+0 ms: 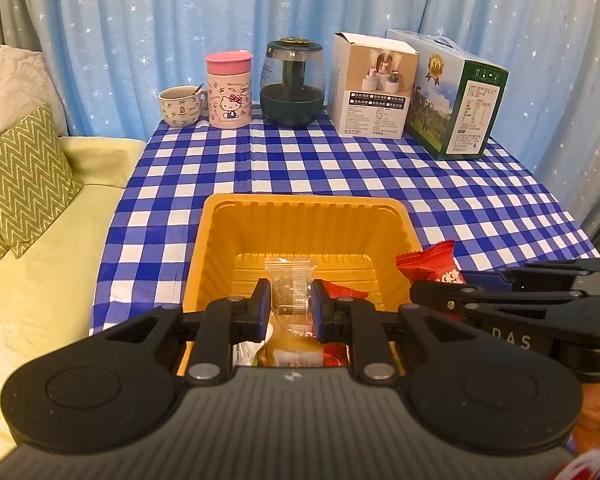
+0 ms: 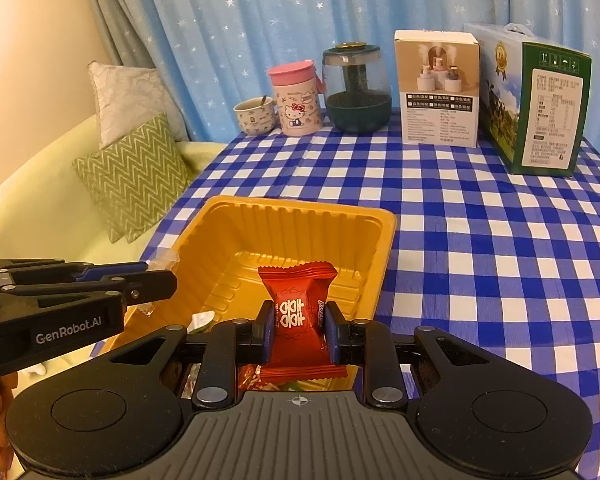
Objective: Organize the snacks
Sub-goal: 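Open the right tool over the tray while the left tool releases the caramel into it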
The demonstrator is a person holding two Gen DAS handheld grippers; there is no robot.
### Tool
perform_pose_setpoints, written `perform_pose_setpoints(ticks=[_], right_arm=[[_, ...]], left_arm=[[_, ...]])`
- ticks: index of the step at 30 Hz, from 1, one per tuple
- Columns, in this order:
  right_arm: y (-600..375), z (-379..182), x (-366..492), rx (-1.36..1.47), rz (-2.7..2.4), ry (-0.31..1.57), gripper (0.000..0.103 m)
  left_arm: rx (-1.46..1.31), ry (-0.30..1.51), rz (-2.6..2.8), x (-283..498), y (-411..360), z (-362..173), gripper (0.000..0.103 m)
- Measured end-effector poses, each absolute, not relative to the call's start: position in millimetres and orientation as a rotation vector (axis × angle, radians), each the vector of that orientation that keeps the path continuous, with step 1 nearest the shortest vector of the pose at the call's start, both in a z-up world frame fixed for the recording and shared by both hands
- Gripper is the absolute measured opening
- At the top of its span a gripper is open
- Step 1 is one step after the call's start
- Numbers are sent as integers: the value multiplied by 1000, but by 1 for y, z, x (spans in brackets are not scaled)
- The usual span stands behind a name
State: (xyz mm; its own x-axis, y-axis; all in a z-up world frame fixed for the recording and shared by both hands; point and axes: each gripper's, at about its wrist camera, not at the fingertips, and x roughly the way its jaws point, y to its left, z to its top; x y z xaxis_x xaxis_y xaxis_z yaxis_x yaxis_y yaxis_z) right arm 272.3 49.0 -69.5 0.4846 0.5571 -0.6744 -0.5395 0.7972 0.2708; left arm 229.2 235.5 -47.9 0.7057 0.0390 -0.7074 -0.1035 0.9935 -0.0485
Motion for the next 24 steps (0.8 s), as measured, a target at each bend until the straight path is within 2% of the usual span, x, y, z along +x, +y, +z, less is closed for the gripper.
perform_pose_setpoints(ticks=[5,7,8,9,13,24], right_arm=[[52,-72,280,28,666,834,26],[52,-72,281,31,666,835,26],[52,-73,283,33,665,835,26],[53,-73,284,34,664,835,26],[52,-74,284,40,663,835,26],[60,-71,284,61,710,833,26]], left_arm=[[-91,789,76,240,239,-52,19],[-95,781,81,243,241,-52,26],[-95,778,87,242,241,-52,34],[-97,772,92,242,242,-51,38],[-104,763,115,235,246,-49,44],[-113,755,172,203,256,-45,74]])
